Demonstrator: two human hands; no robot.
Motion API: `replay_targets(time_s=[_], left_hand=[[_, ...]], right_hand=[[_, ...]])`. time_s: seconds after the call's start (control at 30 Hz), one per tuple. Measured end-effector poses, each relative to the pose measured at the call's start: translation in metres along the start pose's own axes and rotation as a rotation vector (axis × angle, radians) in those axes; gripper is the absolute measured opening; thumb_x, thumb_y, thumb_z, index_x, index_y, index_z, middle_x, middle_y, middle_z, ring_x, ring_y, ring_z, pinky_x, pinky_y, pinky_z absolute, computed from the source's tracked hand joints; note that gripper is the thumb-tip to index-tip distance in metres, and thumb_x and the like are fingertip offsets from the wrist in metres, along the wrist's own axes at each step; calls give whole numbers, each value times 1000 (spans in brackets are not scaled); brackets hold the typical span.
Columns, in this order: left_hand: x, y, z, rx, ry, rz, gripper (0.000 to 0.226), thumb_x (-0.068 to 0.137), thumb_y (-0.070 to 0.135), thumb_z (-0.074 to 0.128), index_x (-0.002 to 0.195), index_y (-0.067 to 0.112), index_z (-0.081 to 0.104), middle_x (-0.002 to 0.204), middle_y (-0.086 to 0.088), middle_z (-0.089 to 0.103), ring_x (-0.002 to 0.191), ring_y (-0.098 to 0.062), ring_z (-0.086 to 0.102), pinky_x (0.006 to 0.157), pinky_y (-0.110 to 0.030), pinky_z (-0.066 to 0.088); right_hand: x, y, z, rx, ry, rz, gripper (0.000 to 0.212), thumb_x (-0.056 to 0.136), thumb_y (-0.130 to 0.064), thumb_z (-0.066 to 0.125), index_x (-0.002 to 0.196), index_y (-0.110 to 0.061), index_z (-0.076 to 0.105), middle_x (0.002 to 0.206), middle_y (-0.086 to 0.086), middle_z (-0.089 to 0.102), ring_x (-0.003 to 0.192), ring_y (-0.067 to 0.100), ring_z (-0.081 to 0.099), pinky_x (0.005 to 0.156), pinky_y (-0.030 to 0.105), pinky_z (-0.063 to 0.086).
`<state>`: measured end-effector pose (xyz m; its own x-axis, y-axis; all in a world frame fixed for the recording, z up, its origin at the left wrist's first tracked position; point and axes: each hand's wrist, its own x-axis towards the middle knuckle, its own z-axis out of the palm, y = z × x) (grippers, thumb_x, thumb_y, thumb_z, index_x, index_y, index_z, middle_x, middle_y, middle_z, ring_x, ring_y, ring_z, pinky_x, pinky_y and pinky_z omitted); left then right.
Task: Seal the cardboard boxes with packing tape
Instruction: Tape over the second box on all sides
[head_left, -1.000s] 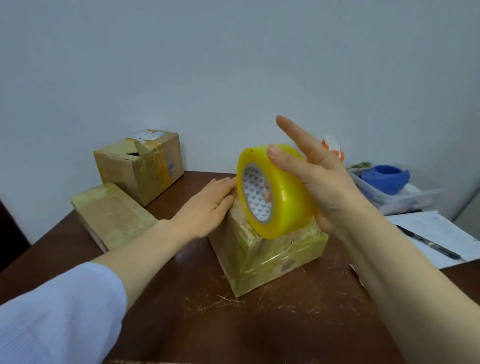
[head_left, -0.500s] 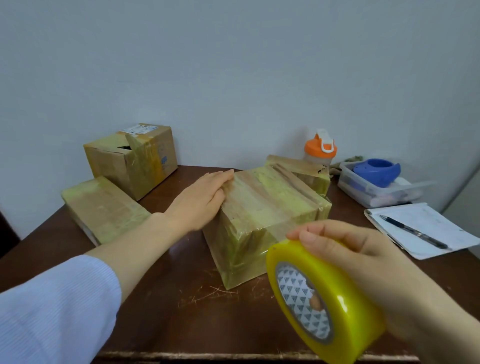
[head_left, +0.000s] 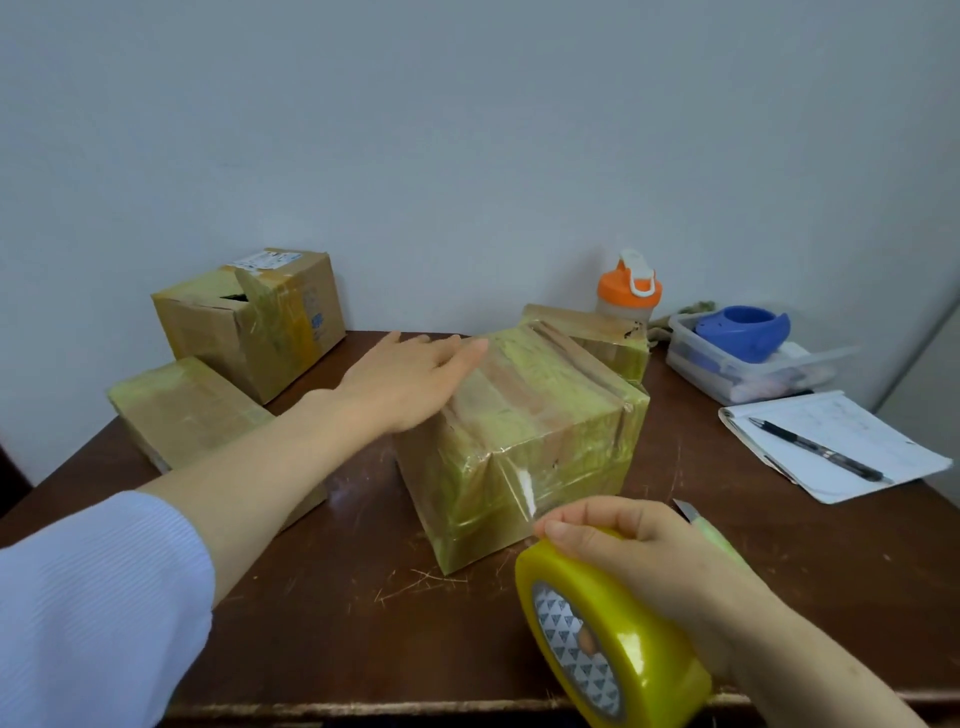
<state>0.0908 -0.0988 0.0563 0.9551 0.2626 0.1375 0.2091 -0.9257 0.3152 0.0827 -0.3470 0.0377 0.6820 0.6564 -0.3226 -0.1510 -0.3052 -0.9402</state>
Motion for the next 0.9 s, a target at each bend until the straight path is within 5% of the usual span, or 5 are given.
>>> replay_targets(time_s=[0.07, 0.2, 0.5, 0.67, 0.9], left_hand=[[4, 26, 3, 141, -86, -38, 109, 67, 83, -11, 151, 19, 17, 158, -6, 15, 146, -22, 8, 116, -38, 3], [1, 50, 26, 253, -259, -63, 106, 77, 82, 6, 149, 6, -9, 157, -13, -15, 145, -23, -12, 115, -37, -6], [-33, 72, 48, 396, -52, 9, 85, 92, 63, 4, 149, 0, 1, 157, -21, 6, 146, -30, 7, 117, -40, 4], [-10, 56, 26, 196, -238, 20, 97, 85, 75, 12, 148, 6, -10, 157, -16, -11, 146, -28, -8, 115, -37, -4], [17, 24, 19, 294, -191, -109, 98, 85, 75, 11, 150, 4, -4, 158, -13, -8, 146, -22, -8, 115, -35, -7]], right_hand=[[5, 1, 0, 15, -34, 27, 10, 80, -25, 72, 84, -17, 76, 85, 23, 70, 54, 30, 63, 47, 33, 55], [14, 3, -2, 26, -32, 24, 11, 79, -23, 73, 85, -15, 76, 82, 20, 69, 60, 32, 63, 50, 36, 56], [26, 1, -5, -40, -37, 36, 16, 80, -22, 73, 93, -13, 74, 87, 17, 73, 67, 29, 69, 54, 33, 58], [31, -2, -2, -47, -38, 16, 14, 80, -25, 73, 92, -18, 75, 87, 10, 74, 73, 28, 68, 58, 34, 59], [46, -8, 0, -98, -39, 7, 11, 81, -28, 73, 90, -24, 76, 86, 7, 74, 74, 27, 68, 62, 32, 59]])
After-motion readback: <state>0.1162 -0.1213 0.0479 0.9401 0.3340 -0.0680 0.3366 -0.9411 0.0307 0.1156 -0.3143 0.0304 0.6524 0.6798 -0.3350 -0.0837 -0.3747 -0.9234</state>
